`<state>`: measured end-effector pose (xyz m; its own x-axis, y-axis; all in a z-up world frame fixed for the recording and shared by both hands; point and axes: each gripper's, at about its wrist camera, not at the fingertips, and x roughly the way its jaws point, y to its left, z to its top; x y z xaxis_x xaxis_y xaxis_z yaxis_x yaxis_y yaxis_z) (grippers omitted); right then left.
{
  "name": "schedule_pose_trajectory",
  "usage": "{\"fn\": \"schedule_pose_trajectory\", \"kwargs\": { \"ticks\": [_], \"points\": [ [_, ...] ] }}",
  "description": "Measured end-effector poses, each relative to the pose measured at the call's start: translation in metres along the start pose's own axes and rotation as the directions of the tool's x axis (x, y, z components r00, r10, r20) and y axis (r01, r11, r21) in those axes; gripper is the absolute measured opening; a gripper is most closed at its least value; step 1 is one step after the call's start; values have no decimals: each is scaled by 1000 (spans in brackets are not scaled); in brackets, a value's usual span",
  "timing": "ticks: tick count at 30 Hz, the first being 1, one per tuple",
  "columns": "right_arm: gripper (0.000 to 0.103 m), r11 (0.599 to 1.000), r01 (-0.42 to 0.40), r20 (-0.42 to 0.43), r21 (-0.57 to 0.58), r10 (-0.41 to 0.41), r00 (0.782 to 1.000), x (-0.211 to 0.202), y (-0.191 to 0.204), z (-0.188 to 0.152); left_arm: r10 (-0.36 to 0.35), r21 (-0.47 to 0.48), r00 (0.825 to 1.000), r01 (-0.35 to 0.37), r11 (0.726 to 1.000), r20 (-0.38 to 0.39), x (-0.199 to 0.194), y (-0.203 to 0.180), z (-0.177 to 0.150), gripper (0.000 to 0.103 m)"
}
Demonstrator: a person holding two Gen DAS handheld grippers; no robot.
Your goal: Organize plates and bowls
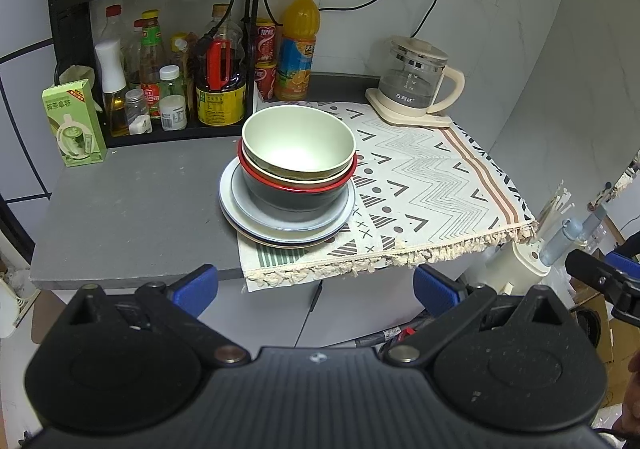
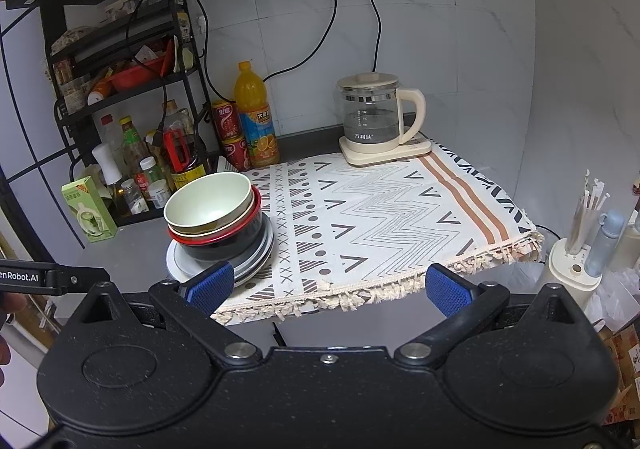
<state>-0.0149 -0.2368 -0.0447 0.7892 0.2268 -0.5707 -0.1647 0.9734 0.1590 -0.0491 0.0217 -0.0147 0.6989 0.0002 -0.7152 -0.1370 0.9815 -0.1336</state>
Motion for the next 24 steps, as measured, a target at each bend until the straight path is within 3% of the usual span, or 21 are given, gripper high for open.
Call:
{"fn": "schedule_pose_trajectory", "kwargs": {
  "ticks": [24],
  "points": [
    [103, 1000, 3, -8, -5, -3, 1000, 3, 1, 1, -1, 8, 1000, 1, 1000, -5, 3, 3, 3, 103]
  ]
}}
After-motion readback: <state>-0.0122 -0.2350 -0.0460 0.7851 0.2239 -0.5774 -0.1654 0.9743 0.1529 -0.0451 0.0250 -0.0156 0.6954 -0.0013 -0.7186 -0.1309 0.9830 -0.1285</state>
